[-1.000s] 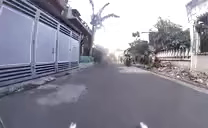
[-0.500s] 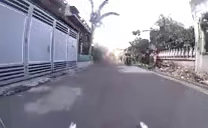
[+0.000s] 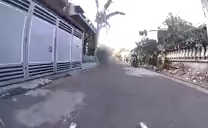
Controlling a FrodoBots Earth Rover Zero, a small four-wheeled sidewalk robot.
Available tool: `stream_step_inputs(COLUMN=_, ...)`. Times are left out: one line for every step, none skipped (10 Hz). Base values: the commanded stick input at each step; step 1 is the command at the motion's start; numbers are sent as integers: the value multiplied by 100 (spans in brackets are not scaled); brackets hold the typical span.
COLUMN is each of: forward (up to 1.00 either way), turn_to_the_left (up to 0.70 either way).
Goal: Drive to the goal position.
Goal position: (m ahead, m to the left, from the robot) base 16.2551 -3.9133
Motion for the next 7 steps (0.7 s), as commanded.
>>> stream_step_inputs(forward=70, turn_to_the_left=0)
stream_step_inputs(forward=70, turn_to_the_left=0)
stream_step_inputs(forward=70, turn_to_the_left=0)
stream_step_inputs(forward=70, turn_to_the_left=0)
stream_step_inputs(forward=70, turn_to_the_left=0)
stream_step_inputs(forward=70, turn_to_the_left=0)
stream_step_inputs(forward=70, turn_to_the_left=0)
